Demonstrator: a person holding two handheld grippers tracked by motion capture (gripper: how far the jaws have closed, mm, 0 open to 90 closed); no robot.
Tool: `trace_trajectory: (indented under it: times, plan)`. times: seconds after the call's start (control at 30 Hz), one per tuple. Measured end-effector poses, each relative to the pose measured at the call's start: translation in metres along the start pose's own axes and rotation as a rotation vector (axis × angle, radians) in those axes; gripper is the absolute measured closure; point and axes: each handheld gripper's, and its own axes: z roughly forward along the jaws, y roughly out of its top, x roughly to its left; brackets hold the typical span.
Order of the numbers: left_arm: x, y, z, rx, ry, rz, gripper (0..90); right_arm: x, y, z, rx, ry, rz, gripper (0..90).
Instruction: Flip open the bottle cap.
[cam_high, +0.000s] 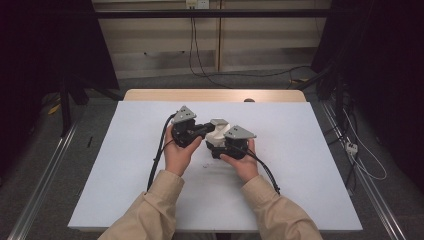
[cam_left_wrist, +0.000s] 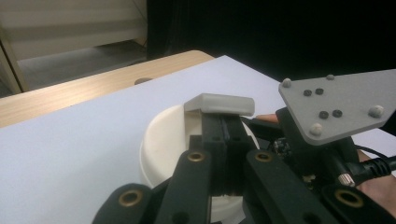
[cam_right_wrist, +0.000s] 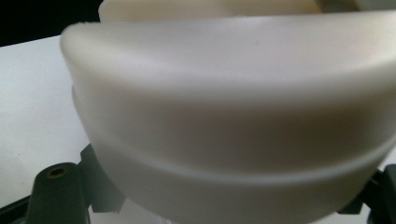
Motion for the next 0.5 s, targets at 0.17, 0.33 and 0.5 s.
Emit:
trace_trajectory:
  times: [0.17, 0.33, 0.5]
  plan:
    - [0.0005, 0.0022, 0.0017, -0.003, 0.002, -0.001, 90.0, 0.0, 0.0, 0.0001, 0.0, 0.0, 0.0, 18.8]
    - [0.001, 0.0046, 0.0038, 0.0, 0.004, -0.001, 90.0, -0.0001, 0.0, 0.0002, 0.0, 0.0, -0.001, 18.8]
    - [-0.0001, 0.0075, 0.0066, -0.001, 0.001, -0.003, 90.0, -0.0001, 0.0, 0.0002, 0.0, 0.0, -0.001, 18.8]
